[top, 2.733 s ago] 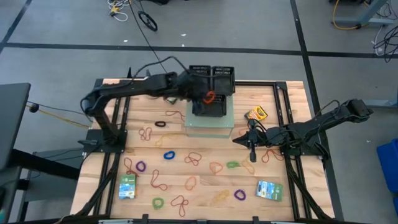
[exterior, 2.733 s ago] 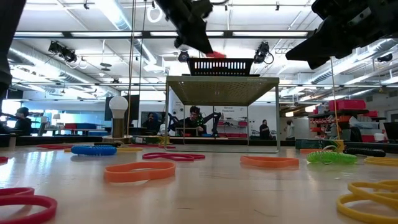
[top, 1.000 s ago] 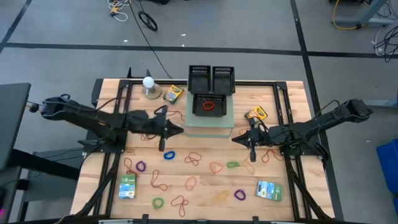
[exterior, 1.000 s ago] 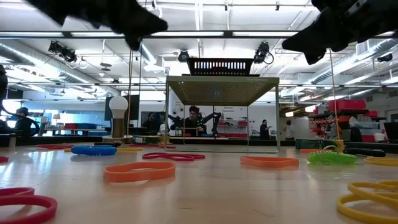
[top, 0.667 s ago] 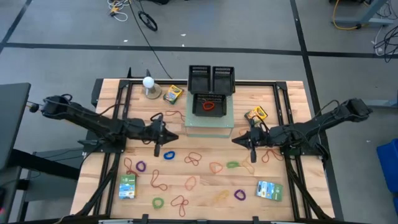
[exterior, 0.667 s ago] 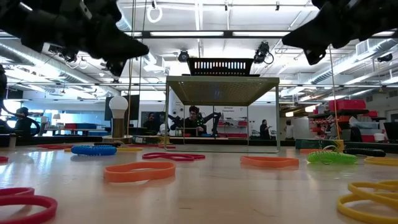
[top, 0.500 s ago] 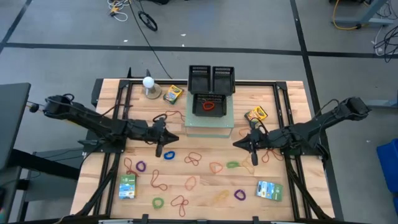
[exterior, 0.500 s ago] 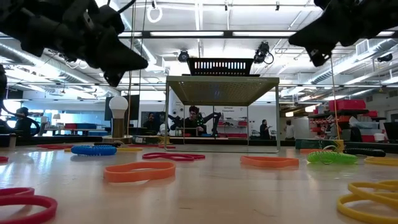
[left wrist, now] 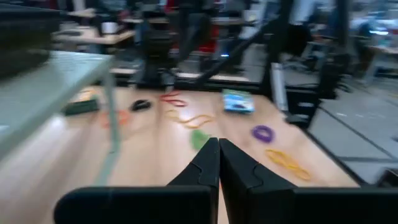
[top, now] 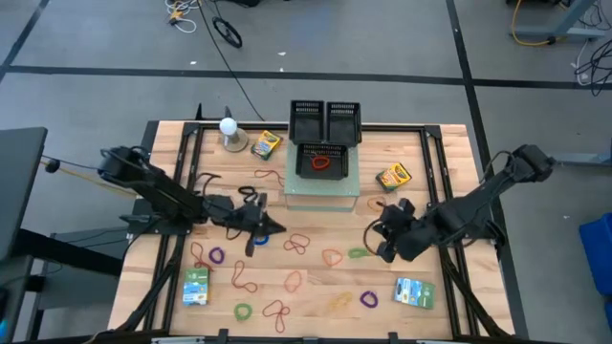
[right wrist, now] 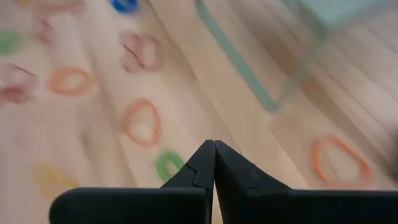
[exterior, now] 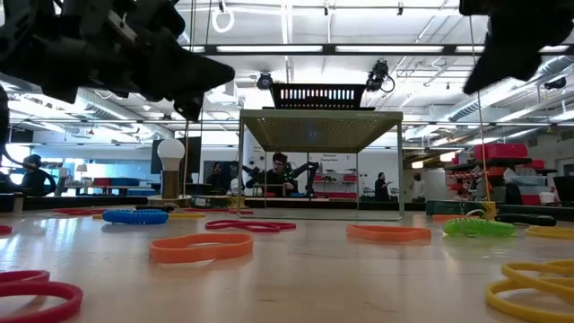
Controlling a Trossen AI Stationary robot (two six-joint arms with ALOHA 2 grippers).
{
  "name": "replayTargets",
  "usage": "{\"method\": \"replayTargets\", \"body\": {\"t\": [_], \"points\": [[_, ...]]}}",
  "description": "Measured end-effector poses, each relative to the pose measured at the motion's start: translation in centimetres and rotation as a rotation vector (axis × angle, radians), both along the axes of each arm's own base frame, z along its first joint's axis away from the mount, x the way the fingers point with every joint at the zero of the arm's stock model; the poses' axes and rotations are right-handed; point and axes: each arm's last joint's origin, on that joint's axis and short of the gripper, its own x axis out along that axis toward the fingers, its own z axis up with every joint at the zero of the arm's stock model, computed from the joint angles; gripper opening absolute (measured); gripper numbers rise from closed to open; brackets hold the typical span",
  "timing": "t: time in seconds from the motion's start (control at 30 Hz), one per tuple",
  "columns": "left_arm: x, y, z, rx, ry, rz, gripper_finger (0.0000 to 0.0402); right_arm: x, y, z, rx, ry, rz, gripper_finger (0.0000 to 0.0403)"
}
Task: Pick & Place Office Desk Supplies
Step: Put the yellow crayon box into the top left black bin on the shelf
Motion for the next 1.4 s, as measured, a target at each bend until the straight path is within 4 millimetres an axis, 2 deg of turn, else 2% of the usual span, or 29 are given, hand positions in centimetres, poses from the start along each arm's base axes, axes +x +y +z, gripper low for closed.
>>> {"method": "replayTargets", "body": {"t": [0.17, 0.37, 0.47, 0.57, 0.8, 0.93, 1.07, 1.23, 1.4], "points": [[-0.5, -0.6, -1.0, 0.005, -0.040, -0.090, 0.0009, -0.9, -0.6, -0.1, 0.011, 0.136, -0.282, 0.0036], [-4.5, 0.7, -1.8, -0.015, -0.136, -0.050, 0.0005, -2.0, -2.6, -1.7, 0.061, 0.144, -0.386, 0.0010], [-5.7, 1.5, -2.3, -0.013, -0.104, 0.058, 0.0008, -2.7, -4.7, -1.5, 0.066, 0.127, -0.466, 0.0005], [-6.0, 2.2, -2.6, -0.013, -0.081, 0.146, 0.0015, -3.2, -7.4, -0.9, 0.091, 0.114, -0.501, 0.0010], [-5.8, 2.6, -2.6, -0.007, -0.083, 0.159, 0.0015, -3.8, -15.0, -0.1, 0.144, 0.120, -0.563, 0.0014], [-5.8, 2.5, -2.6, -0.027, -0.081, 0.150, 0.0014, -4.3, -19.2, -0.6, 0.227, 0.112, -0.567, 0.0041], [-5.7, 2.3, -2.5, -0.081, -0.082, 0.096, 0.0014, -5.5, -22.4, -1.8, 0.343, 0.155, -0.568, 0.0078], [-5.3, 2.0, -2.2, -0.117, -0.090, 0.000, 0.0018, -6.4, -24.7, -3.1, 0.369, 0.210, -0.606, 0.0127], [-5.3, 1.9, -2.4, -0.112, -0.066, -0.027, 0.0018, -6.6, -25.9, -4.3, 0.394, 0.264, -0.617, 0.0170]]}}
